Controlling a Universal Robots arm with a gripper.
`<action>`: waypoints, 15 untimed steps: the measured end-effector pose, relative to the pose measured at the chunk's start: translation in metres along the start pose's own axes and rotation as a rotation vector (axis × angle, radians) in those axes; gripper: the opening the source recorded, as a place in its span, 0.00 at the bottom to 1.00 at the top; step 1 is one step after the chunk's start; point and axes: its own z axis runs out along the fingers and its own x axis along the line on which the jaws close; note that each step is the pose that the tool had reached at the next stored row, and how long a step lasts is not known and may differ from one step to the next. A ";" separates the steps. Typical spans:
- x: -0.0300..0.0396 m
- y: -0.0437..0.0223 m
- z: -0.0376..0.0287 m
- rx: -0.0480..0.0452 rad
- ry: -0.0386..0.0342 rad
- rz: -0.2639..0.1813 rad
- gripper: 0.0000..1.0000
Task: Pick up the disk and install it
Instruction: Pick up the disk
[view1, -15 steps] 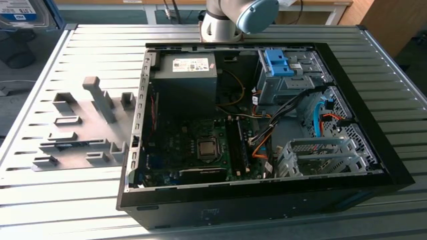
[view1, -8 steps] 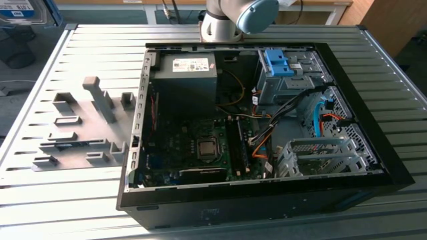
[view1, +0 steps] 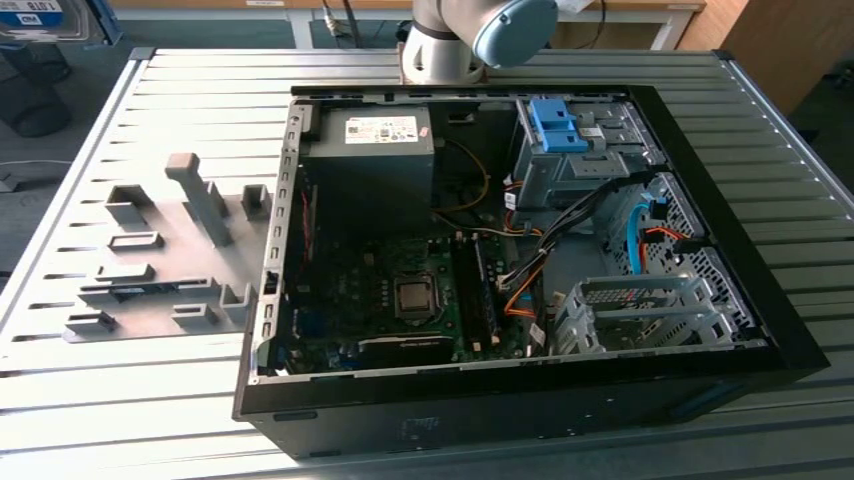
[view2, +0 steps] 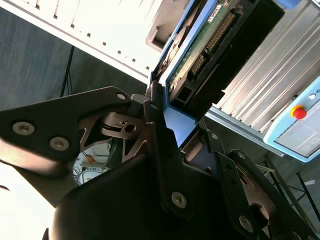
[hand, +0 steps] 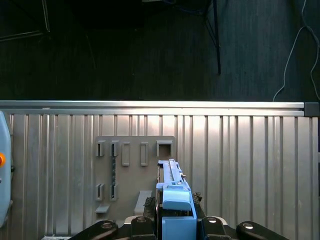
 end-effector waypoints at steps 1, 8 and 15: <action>0.0000 0.0000 -0.0012 0.0000 0.0000 0.000 0.37; 0.0000 0.0001 -0.0099 -0.0001 0.0000 0.000 0.37; 0.0000 0.0001 -0.0117 0.0000 0.0000 0.000 0.37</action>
